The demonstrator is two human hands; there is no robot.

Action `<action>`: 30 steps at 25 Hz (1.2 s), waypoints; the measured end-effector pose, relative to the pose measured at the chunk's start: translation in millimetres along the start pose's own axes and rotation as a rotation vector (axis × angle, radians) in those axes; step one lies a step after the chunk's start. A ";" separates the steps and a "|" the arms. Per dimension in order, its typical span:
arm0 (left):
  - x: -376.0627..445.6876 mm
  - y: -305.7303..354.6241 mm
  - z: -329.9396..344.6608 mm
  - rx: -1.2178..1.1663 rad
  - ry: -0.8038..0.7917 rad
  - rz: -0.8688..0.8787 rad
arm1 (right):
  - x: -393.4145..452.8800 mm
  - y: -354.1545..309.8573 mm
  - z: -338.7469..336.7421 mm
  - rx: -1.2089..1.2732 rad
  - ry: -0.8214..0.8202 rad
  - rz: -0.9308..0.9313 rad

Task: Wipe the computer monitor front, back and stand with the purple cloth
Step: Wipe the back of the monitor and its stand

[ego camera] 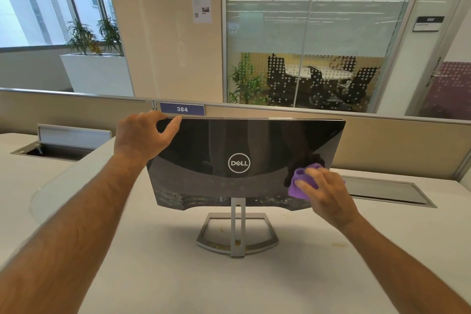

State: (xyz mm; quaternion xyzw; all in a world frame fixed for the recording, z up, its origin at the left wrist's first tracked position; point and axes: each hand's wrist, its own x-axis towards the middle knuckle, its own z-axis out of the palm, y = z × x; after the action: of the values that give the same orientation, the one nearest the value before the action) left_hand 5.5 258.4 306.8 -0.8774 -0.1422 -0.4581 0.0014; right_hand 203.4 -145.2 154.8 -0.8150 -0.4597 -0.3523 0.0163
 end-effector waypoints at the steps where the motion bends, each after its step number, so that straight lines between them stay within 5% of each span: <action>1: -0.4 0.0 -0.7 -0.007 0.004 0.004 | -7.2 -2.9 4.1 -0.023 -0.057 -0.082; 3: -1.4 -0.1 -1.5 -0.017 0.007 0.013 | -17.2 -2.3 6.5 -0.019 -0.117 -0.055; 11: -2.5 -0.8 -1.3 -0.013 -0.001 0.018 | -23.8 11.8 15.2 0.445 0.124 0.873; 14: -2.5 0.4 -1.9 -0.021 -0.001 0.006 | -17.8 -7.4 18.2 0.622 0.152 1.023; 16: -2.8 0.8 -2.2 -0.019 0.002 0.008 | -15.8 -23.8 18.4 0.603 0.135 0.968; 21: -2.4 -1.1 -2.3 -0.018 0.007 0.012 | -11.7 -35.6 13.3 0.188 0.066 0.362; 25: -2.7 -2.1 -1.5 -0.018 0.009 0.024 | 6.8 -25.2 1.0 0.151 0.127 0.368; 30: -2.9 -3.1 -0.8 -0.012 0.006 0.020 | -15.7 -30.7 11.1 0.011 -0.182 -0.058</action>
State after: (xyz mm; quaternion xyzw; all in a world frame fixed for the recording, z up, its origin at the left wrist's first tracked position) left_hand 2.5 260.6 304.5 -0.8773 -0.1309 -0.4617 0.0013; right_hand 181.1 -135.2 128.1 -0.8299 -0.4847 -0.2747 -0.0311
